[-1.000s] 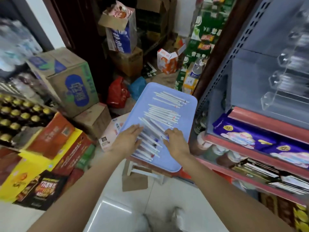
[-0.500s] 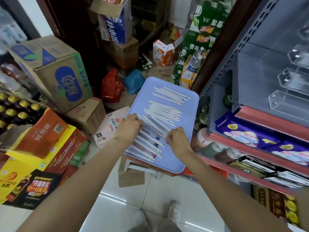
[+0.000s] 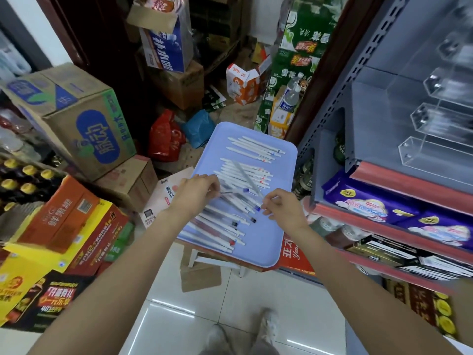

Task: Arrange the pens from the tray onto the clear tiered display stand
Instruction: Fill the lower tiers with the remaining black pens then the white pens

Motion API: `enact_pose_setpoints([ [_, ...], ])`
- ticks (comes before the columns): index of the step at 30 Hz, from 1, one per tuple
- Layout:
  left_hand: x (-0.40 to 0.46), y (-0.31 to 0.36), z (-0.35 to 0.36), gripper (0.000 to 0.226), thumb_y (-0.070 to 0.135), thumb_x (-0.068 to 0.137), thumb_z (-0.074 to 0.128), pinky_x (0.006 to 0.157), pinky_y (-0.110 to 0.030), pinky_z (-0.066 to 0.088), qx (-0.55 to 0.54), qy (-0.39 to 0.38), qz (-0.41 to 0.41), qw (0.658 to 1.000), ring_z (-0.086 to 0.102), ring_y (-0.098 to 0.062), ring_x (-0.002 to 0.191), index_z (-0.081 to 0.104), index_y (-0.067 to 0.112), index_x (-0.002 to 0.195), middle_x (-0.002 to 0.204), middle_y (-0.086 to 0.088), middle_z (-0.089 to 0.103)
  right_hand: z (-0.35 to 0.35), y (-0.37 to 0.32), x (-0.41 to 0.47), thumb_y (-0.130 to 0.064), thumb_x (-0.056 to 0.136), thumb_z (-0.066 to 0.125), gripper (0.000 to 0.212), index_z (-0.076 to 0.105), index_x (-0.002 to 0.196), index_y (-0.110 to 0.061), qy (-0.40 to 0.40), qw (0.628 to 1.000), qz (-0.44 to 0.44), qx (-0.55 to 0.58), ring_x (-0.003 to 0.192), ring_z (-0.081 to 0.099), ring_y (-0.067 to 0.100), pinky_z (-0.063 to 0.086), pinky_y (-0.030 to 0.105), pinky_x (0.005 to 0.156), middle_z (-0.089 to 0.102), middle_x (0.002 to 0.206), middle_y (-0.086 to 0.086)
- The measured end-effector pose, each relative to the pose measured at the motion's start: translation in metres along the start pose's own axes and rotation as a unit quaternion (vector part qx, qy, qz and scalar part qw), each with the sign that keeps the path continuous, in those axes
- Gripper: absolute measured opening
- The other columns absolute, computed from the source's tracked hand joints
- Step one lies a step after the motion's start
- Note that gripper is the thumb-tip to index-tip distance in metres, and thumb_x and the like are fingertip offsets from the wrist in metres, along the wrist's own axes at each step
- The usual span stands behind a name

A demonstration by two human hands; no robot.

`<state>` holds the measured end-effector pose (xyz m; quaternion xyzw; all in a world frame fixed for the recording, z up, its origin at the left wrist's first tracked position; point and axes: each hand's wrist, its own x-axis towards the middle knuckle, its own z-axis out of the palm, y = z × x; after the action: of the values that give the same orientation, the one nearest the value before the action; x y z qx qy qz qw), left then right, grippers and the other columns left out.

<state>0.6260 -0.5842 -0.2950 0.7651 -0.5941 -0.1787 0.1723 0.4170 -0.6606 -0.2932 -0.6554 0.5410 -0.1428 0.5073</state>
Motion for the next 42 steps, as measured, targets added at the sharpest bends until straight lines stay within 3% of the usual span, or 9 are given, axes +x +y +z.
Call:
enact_pose_setpoints([
  [5, -0.014, 0.041, -0.021, 0.015, 0.023, 0.094, 0.055, 0.059, -0.001, 0.036, -0.255, 0.034, -0.082, 0.963, 0.052, -0.003, 0.072, 0.062, 0.010, 0.094, 0.086, 0.002, 0.063, -0.014, -0.025, -0.009, -0.011, 0.094, 0.054, 0.008, 0.057, 0.088, -0.007, 0.016, 0.997, -0.017, 0.073, 0.066, 0.060, 0.015, 0.049, 0.020, 0.058, 0.063, 0.077, 0.004],
  [9, -0.004, 0.073, -0.027, 0.014, 0.015, 0.092, 0.057, 0.066, -0.014, 0.042, -0.368, 0.047, -0.060, 0.927, 0.058, 0.003, 0.065, 0.065, 0.006, 0.099, 0.082, -0.004, 0.066, -0.038, -0.044, -0.023, -0.012, 0.095, 0.052, 0.012, 0.060, 0.095, -0.003, 0.049, 0.991, -0.040, 0.120, 0.067, 0.060, 0.013, 0.050, 0.014, 0.053, 0.063, 0.077, 0.003],
  [12, 0.004, 0.107, -0.035, 0.013, 0.008, 0.092, 0.056, 0.050, -0.013, 0.044, -0.429, 0.038, -0.051, 0.901, 0.057, -0.003, 0.047, 0.065, 0.001, 0.098, 0.082, -0.007, 0.065, -0.065, -0.053, -0.033, -0.012, 0.095, 0.052, 0.010, 0.060, 0.090, -0.007, 0.081, 0.983, -0.053, 0.154, 0.065, 0.060, 0.013, 0.049, 0.014, 0.053, 0.064, 0.075, 0.003],
  [17, 0.016, 0.174, -0.038, 0.019, 0.009, 0.094, 0.049, 0.082, -0.022, 0.054, -0.532, 0.001, -0.045, 0.845, 0.069, -0.012, 0.082, 0.066, 0.002, 0.092, 0.088, -0.007, 0.069, -0.123, -0.057, -0.052, -0.009, 0.096, 0.050, 0.009, 0.057, 0.091, -0.007, 0.098, 0.977, -0.076, 0.173, 0.055, 0.060, 0.003, 0.048, 0.011, 0.051, 0.063, 0.076, 0.006],
  [21, 0.025, 0.230, -0.033, 0.017, 0.016, 0.093, 0.054, 0.068, -0.018, 0.053, -0.535, 0.047, -0.041, 0.842, 0.063, -0.011, 0.074, 0.065, 0.009, 0.082, 0.079, -0.002, 0.066, -0.168, -0.046, -0.063, -0.009, 0.096, 0.050, 0.009, 0.058, 0.093, -0.005, 0.093, 0.974, -0.080, 0.188, 0.063, 0.058, 0.011, 0.049, 0.011, 0.054, 0.063, 0.076, 0.005],
  [23, 0.030, 0.256, -0.026, 0.009, 0.001, 0.088, 0.058, 0.061, -0.014, 0.053, -0.508, 0.084, -0.002, 0.857, 0.062, -0.017, 0.076, 0.063, 0.007, 0.092, 0.092, -0.009, 0.062, -0.187, -0.039, -0.064, -0.010, 0.096, 0.051, 0.010, 0.058, 0.091, -0.006, 0.082, 0.975, -0.085, 0.188, 0.062, 0.058, 0.011, 0.049, 0.012, 0.054, 0.063, 0.074, 0.004],
  [29, 0.043, 0.322, -0.003, 0.090, 0.000, 0.084, 0.064, 0.087, -0.036, 0.055, -0.462, 0.134, 0.025, 0.876, 0.060, -0.018, 0.106, 0.008, 0.029, 0.148, 0.153, 0.008, 0.021, -0.242, -0.021, -0.063, -0.008, 0.096, 0.049, 0.012, 0.057, 0.087, -0.007, 0.029, 0.974, -0.103, 0.200, 0.057, 0.058, 0.009, 0.049, 0.016, 0.054, 0.061, 0.070, 0.003],
  [36, 0.055, 0.367, 0.017, 0.027, -0.001, 0.085, 0.060, 0.067, -0.017, 0.051, -0.532, 0.153, -0.027, 0.832, 0.063, -0.005, 0.070, 0.060, -0.003, 0.112, 0.087, -0.011, 0.066, -0.287, -0.010, -0.066, -0.010, 0.096, 0.049, 0.021, 0.059, 0.078, -0.012, -0.038, 0.975, -0.119, 0.186, 0.052, 0.060, 0.008, 0.051, 0.018, 0.054, 0.065, 0.071, 0.005],
  [42, 0.051, 0.387, 0.008, 0.011, 0.001, 0.085, 0.061, 0.071, -0.023, 0.056, -0.604, 0.090, 0.001, 0.792, 0.069, -0.009, 0.072, 0.067, 0.008, 0.091, 0.074, 0.001, 0.072, -0.309, -0.010, -0.072, -0.009, 0.095, 0.050, 0.013, 0.062, 0.092, -0.004, -0.073, 0.978, -0.131, 0.147, 0.054, 0.063, 0.009, 0.054, 0.019, 0.059, 0.066, 0.075, 0.008],
])
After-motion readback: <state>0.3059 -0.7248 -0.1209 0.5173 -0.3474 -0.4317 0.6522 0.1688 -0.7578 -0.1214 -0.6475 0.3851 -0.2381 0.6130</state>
